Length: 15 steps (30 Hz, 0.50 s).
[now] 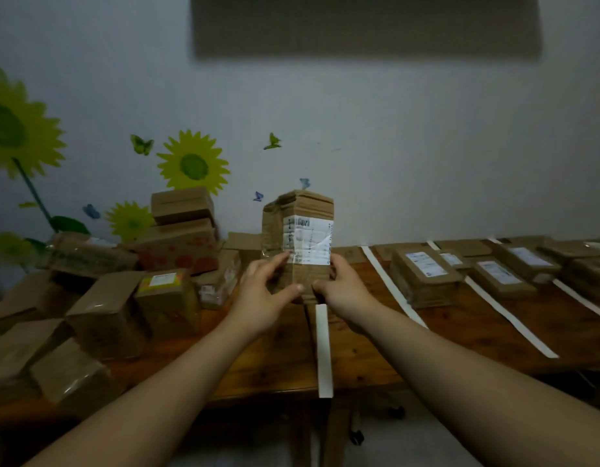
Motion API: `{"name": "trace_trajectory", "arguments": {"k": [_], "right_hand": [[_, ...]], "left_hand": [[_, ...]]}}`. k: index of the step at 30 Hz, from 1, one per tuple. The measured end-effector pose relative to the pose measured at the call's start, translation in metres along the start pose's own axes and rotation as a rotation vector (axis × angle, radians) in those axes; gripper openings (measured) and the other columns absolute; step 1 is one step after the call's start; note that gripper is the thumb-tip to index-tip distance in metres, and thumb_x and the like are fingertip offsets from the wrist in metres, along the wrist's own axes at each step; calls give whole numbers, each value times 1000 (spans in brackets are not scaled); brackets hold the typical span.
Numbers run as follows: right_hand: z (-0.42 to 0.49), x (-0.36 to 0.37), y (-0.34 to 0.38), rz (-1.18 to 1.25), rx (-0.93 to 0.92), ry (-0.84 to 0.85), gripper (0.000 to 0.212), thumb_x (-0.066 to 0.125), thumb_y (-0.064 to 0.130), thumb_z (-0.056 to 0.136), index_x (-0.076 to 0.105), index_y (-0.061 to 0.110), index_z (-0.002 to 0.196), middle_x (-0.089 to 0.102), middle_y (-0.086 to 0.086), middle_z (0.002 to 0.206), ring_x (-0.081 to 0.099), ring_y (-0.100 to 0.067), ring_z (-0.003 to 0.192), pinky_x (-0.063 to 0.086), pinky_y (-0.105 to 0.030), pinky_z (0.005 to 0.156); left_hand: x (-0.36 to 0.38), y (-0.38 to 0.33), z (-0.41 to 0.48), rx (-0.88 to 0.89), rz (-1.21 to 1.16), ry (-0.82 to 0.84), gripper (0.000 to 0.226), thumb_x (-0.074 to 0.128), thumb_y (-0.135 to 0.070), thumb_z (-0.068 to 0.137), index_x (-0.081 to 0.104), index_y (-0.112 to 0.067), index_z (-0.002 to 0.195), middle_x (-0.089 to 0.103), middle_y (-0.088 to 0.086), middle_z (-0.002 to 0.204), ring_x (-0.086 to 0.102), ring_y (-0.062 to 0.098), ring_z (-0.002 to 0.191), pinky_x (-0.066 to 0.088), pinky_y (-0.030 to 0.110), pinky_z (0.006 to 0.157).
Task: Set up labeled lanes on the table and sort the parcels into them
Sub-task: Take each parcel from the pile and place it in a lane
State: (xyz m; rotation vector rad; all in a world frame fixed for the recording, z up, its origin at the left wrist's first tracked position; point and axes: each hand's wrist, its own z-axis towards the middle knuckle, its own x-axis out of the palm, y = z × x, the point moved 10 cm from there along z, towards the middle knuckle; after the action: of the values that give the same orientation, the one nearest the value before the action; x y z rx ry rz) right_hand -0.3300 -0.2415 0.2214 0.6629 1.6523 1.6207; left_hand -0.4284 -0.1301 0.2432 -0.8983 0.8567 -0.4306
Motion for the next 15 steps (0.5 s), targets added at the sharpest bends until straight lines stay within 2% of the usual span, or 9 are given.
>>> {"name": "trace_trajectory", "arguments": {"k": [2, 5, 8, 11, 13, 15], "right_hand": [[-6, -34, 0, -44, -29, -39, 47, 61, 0, 86, 49, 24, 125, 63, 2, 112, 61, -14, 103, 54, -33, 86], [-18, -82, 1, -144, -109, -68, 47, 66, 13, 86, 49, 27, 128, 60, 10, 110, 58, -9, 106, 50, -19, 80], [-30, -130, -3, -326, -162, -102, 63, 69, 28, 85, 41, 28, 142, 49, 6, 127, 48, -8, 116, 43, -23, 93], [-41, -179, -12, -464, -165, -139, 73, 67, 39, 85, 31, 30, 148, 38, 2, 137, 39, -12, 126, 36, -30, 105], [-45, -206, -21, -486, -131, -150, 75, 66, 42, 85, 28, 31, 149, 37, 2, 140, 37, -14, 129, 35, -36, 109], [-47, -232, -31, -503, -94, -174, 72, 64, 42, 87, 27, 32, 149, 37, 3, 142, 36, -14, 131, 35, -36, 108]], "left_hand": [[28, -11, 5, -41, -60, 23, 58, 69, -17, 82, 46, -24, 135, 48, -4, 120, 49, 7, 108, 39, 19, 88], [76, -23, 12, -159, -285, 82, 47, 58, -4, 88, 46, -24, 129, 60, -4, 114, 59, 4, 92, 51, 19, 73], [129, -35, 20, -288, -470, 127, 40, 49, 3, 89, 49, -25, 117, 65, -1, 101, 65, 15, 87, 57, 32, 69], [183, -48, 28, -333, -523, 195, 39, 47, 4, 89, 49, -22, 118, 66, 3, 105, 66, 22, 92, 57, 39, 73], [214, -55, 32, -347, -515, 237, 38, 47, 2, 89, 48, -22, 119, 66, 2, 104, 66, 22, 91, 57, 38, 71], [243, -60, 35, -357, -509, 271, 37, 47, 0, 90, 47, -25, 117, 66, 0, 104, 67, 20, 89, 56, 32, 63]]}}
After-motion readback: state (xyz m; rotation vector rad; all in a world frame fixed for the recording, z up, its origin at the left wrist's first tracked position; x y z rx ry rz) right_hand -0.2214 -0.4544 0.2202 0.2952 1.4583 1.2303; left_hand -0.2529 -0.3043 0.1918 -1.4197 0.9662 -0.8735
